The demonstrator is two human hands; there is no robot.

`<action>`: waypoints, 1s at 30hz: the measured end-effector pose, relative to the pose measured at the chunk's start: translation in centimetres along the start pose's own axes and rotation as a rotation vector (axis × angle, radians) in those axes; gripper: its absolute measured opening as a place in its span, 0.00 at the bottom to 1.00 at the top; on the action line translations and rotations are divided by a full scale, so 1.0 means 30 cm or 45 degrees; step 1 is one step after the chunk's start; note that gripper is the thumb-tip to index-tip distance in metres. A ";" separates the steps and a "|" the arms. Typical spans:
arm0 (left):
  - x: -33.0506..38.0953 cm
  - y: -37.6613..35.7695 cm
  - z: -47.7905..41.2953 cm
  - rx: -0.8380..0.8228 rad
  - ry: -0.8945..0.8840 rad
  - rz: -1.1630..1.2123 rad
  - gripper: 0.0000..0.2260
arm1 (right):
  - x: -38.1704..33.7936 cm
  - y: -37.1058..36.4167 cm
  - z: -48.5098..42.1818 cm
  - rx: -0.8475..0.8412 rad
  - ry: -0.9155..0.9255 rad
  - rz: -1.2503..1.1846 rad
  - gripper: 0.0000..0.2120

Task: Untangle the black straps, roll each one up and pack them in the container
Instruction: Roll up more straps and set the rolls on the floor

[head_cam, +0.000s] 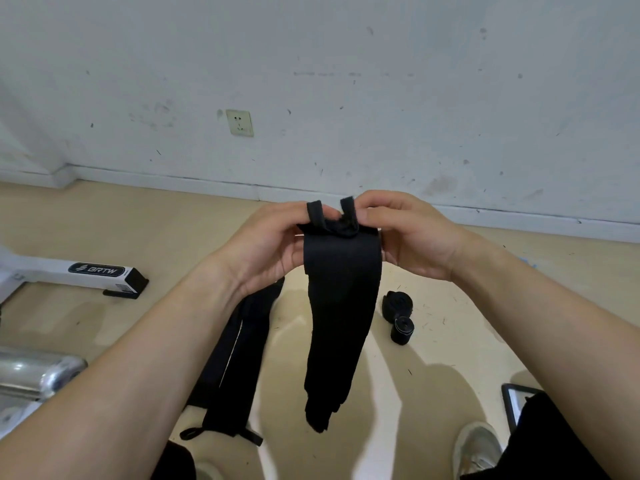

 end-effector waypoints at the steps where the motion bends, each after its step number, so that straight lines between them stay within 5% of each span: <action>1: 0.000 0.000 0.000 -0.009 -0.012 -0.037 0.06 | 0.000 0.000 0.001 0.008 0.006 0.030 0.03; 8: 0.001 0.006 0.006 0.066 -0.045 -0.114 0.04 | 0.003 0.023 0.004 0.113 0.001 0.158 0.06; 13: -0.015 -0.013 0.016 -0.142 0.045 0.024 0.17 | 0.001 0.047 0.010 0.179 -0.019 0.145 0.07; 20: -0.038 -0.002 0.003 0.024 -0.059 -0.014 0.09 | 0.000 0.067 0.006 0.231 0.002 0.354 0.10; 30: -0.038 -0.054 0.008 -0.093 -0.099 -0.112 0.08 | 0.018 0.096 0.009 0.277 -0.040 0.249 0.11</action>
Point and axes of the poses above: each hand's wrist, its own z-axis away from the middle knuckle, its own y-axis out of the back of the hand, x = y × z, the point moved 10 cm from there along -z, towards the middle knuckle, and after that the axes turned 8 degrees about z, right-handed, at the moved point
